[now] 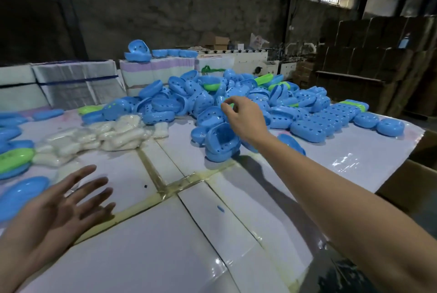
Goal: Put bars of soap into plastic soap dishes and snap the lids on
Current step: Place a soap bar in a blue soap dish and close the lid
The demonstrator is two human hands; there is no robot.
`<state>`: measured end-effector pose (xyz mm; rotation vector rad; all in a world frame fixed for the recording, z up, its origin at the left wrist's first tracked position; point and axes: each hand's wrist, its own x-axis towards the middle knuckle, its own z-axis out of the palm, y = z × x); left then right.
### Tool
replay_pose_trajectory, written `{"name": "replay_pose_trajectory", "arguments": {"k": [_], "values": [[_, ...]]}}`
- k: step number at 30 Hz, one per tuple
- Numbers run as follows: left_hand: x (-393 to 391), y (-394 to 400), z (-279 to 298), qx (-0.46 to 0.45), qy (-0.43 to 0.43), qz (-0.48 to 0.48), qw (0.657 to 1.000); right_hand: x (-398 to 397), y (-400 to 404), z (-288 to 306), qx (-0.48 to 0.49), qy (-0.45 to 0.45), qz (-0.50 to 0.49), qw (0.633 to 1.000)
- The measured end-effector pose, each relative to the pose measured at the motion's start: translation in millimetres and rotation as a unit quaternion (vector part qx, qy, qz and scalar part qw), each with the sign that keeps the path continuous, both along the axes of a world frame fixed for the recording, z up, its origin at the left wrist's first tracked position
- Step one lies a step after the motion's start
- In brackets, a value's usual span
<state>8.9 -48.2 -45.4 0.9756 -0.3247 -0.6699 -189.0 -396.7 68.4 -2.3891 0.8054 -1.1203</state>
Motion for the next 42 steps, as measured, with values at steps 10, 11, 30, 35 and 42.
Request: {"name": "replay_pose_trajectory", "arguments": {"k": [10, 11, 30, 35, 42], "values": [[-45.4, -5.7, 40.1, -0.004, 0.035, -0.022, 0.999, 111.8, 174.8, -22.7, 0.213, -0.028, 0.285, 0.934], [-47.0, -5.8, 42.0, -0.004, 0.041, -0.016, 0.999, 117.7, 185.3, -29.4, 0.218, -0.027, 0.294, 0.930], [23.6, 53.4, 31.1, 0.660, -0.353, 0.247, 0.616, 123.2, 194.9, -71.8, 0.095, 0.041, 0.314, 0.944], [21.8, 52.0, 31.9, 0.558, -0.368, 0.275, 0.691, 122.2, 192.3, -72.9, 0.104, 0.035, 0.312, 0.944], [18.0, 47.3, 41.7, 0.380, -0.203, 0.330, 0.840, 126.2, 191.3, -77.1, 0.113, 0.046, 0.313, 0.942]]}}
